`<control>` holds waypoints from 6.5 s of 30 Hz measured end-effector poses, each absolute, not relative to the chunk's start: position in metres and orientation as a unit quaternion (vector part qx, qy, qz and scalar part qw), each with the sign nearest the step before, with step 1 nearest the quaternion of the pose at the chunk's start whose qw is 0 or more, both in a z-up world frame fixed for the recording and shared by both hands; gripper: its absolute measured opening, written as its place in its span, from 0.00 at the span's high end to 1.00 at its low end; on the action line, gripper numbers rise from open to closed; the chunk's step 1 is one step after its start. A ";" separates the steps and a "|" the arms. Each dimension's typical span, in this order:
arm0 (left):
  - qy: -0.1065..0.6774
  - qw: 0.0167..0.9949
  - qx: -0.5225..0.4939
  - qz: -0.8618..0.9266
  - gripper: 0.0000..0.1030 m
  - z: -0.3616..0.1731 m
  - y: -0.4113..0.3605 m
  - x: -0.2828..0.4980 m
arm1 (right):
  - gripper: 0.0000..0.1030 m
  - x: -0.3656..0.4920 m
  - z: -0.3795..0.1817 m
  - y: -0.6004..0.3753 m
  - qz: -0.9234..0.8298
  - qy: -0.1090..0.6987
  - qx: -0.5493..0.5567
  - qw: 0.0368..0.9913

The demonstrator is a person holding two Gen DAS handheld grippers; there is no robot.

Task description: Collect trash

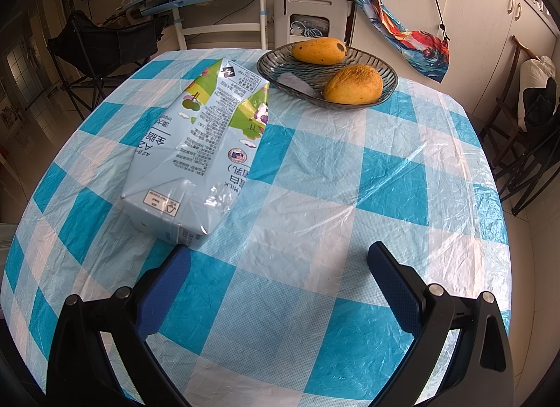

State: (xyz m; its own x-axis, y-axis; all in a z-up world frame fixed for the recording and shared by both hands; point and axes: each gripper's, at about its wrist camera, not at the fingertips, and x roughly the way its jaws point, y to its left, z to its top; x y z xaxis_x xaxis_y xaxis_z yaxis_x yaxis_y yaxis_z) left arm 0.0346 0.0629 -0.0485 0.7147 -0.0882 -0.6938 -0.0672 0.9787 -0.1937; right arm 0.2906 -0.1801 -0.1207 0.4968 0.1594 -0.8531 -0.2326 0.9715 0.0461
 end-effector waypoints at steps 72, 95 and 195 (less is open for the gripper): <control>0.393 0.919 -0.014 0.014 0.07 -0.028 0.044 0.108 | 0.07 0.291 -0.121 -0.181 0.114 0.487 -0.039 0.865; 0.413 0.909 -0.059 0.018 0.07 -0.040 0.046 0.172 | 0.07 0.270 -0.097 -0.190 0.154 0.469 -0.064 0.867; 0.445 0.895 -0.015 -0.034 0.84 -0.091 0.006 0.188 | 0.45 0.218 -0.100 -0.160 0.247 0.529 -0.022 0.811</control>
